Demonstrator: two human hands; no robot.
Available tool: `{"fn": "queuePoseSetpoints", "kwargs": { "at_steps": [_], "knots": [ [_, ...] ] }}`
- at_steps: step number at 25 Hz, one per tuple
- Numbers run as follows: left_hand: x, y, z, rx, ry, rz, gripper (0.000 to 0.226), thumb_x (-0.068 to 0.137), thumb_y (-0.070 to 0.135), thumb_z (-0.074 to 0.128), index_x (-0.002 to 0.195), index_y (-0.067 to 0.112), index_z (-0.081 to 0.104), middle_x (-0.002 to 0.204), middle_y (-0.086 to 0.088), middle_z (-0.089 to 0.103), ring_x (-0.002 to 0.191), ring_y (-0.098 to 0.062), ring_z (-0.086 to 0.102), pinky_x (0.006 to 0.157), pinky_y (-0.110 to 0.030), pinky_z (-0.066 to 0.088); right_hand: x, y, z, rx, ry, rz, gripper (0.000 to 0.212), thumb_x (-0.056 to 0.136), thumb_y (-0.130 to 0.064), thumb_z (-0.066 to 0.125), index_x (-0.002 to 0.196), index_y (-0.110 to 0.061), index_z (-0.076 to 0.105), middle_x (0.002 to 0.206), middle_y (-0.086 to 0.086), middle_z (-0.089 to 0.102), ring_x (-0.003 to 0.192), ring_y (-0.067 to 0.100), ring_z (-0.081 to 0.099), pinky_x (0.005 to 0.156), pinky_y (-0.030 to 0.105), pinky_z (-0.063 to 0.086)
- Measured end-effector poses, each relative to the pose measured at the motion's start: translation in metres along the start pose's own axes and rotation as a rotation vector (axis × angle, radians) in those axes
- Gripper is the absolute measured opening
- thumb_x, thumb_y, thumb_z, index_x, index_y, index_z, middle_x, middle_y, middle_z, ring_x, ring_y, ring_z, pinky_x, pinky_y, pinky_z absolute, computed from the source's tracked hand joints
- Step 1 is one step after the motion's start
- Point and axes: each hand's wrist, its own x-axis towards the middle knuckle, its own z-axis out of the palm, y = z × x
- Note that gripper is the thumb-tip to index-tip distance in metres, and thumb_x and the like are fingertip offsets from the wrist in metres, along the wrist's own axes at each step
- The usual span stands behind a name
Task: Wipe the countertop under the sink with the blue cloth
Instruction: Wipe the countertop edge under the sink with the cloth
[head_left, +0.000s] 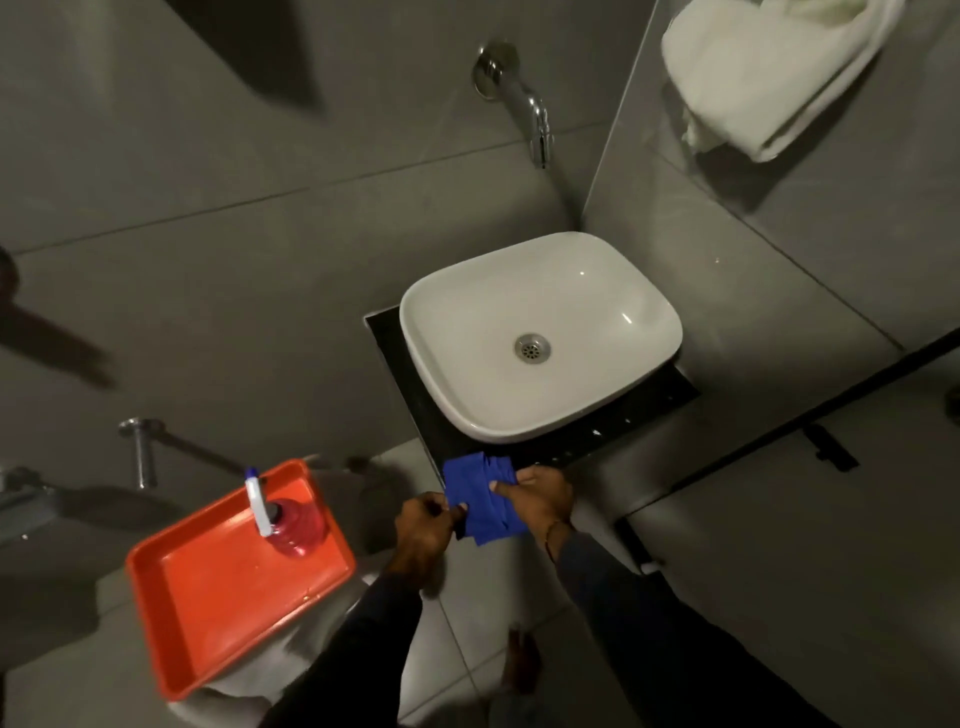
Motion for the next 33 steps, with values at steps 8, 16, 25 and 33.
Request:
{"fn": "queuePoseSetpoints", "kwargs": {
  "at_steps": [8, 16, 25, 33],
  "knots": [
    [0.0, 0.003, -0.007, -0.082, 0.195, -0.009, 0.016, 0.09, 0.011, 0.066, 0.078, 0.019, 0.072, 0.081, -0.003, 0.074, 0.084, -0.022, 0.071, 0.084, -0.039, 0.06, -0.005, 0.043, 0.002, -0.48, 0.09, -0.638, 0.043, 0.088, -0.02, 0.065, 0.129, -0.013, 0.062, 0.131, 0.008, 0.063, 0.125, 0.026, 0.056, 0.106, 0.04, 0.05],
    [0.04, 0.098, -0.022, 0.549, 0.321, 0.725, 0.037, 0.1, 0.028, 0.047, 0.128, 0.008, 0.06, 0.131, -0.016, 0.06, 0.124, -0.032, 0.055, 0.106, -0.045, 0.046, 0.004, 0.064, 0.031, -0.881, -0.246, -0.903, 0.066, 0.097, -0.022, 0.043, 0.158, -0.011, 0.021, 0.168, 0.008, 0.018, 0.158, 0.025, 0.012, 0.129, 0.041, 0.011],
    [0.078, 0.126, 0.029, 1.106, 0.208, 0.727, 0.065, 0.103, 0.041, 0.019, 0.16, 0.009, 0.02, 0.172, -0.006, 0.012, 0.16, -0.031, -0.002, 0.128, -0.056, 0.0, 0.045, 0.087, -0.008, -0.764, -0.289, -1.015, 0.074, 0.089, -0.008, 0.058, 0.157, -0.017, 0.029, 0.167, 0.001, 0.026, 0.156, 0.021, 0.02, 0.129, 0.038, 0.019],
    [0.085, 0.117, 0.031, 1.093, 0.332, 0.787, 0.065, 0.1, 0.037, 0.025, 0.155, 0.003, 0.035, 0.167, -0.012, 0.027, 0.157, -0.04, 0.01, 0.124, -0.061, 0.009, 0.148, 0.097, -0.151, -0.835, -0.282, -1.015, 0.085, 0.084, 0.017, 0.038, 0.159, -0.016, 0.017, 0.169, 0.001, 0.009, 0.158, 0.023, 0.004, 0.131, 0.035, 0.005]
  ]
}}
